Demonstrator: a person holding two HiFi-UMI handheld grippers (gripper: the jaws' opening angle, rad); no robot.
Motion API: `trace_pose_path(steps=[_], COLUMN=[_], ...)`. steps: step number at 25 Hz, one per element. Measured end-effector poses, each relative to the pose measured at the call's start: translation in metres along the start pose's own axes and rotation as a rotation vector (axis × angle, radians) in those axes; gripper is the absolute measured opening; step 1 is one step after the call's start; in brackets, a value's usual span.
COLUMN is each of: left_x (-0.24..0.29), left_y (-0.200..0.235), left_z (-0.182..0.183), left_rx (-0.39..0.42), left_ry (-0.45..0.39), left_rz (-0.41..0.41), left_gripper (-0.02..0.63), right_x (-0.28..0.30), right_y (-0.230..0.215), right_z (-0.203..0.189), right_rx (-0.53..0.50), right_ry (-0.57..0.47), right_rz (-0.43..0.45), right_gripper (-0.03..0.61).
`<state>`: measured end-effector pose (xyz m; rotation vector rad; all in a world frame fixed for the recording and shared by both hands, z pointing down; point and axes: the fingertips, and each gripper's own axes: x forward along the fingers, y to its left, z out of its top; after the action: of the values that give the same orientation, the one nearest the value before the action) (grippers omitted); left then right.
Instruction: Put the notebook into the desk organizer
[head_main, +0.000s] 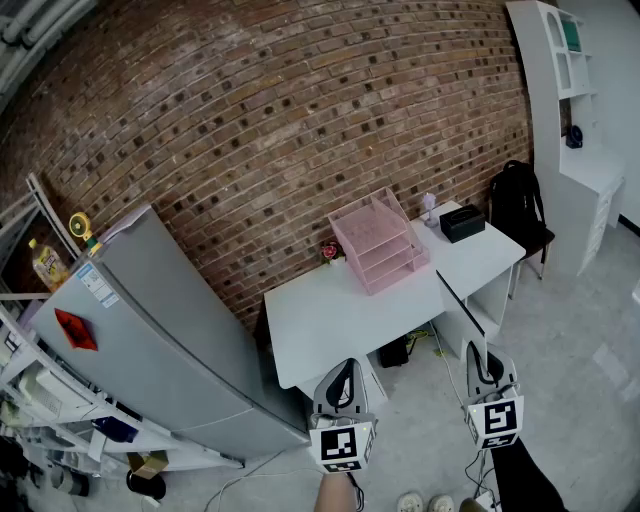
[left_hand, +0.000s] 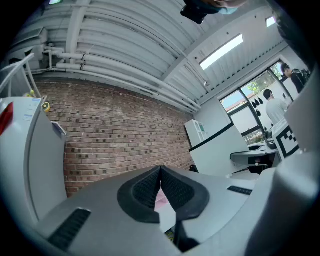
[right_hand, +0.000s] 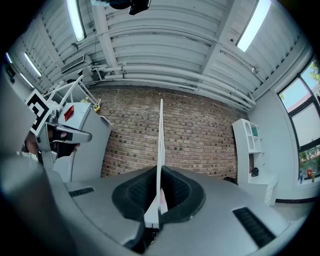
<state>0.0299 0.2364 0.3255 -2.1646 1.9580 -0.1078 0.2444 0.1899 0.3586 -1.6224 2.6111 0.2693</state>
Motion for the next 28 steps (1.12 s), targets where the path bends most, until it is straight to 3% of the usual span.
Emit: trace_pose_path(steps=[8,15,28], left_x=[-0.009,-0.003,0.062], left_y=[-0.015,-0.004,0.055], left_z=[-0.002,-0.001,-0.021], left_rx=[-0.001,-0.001,-0.014], left_ry=[0.003,-0.006,-0.01], left_rz=[0.008,0.024,0.028], left_gripper=[0.014,0.014,0.014], right_x=[-0.016,-0.009,0.074], right_y=[-0.012,-0.014,0.01], right_z=[-0.002,-0.002,-0.013], right_rx=[0.007,0.019,-0.003], right_ry=[-0.012,-0.022,-0.014], right_rz=[0.002,0.001,0.03], right_gripper=[0.028,0.028,0.028])
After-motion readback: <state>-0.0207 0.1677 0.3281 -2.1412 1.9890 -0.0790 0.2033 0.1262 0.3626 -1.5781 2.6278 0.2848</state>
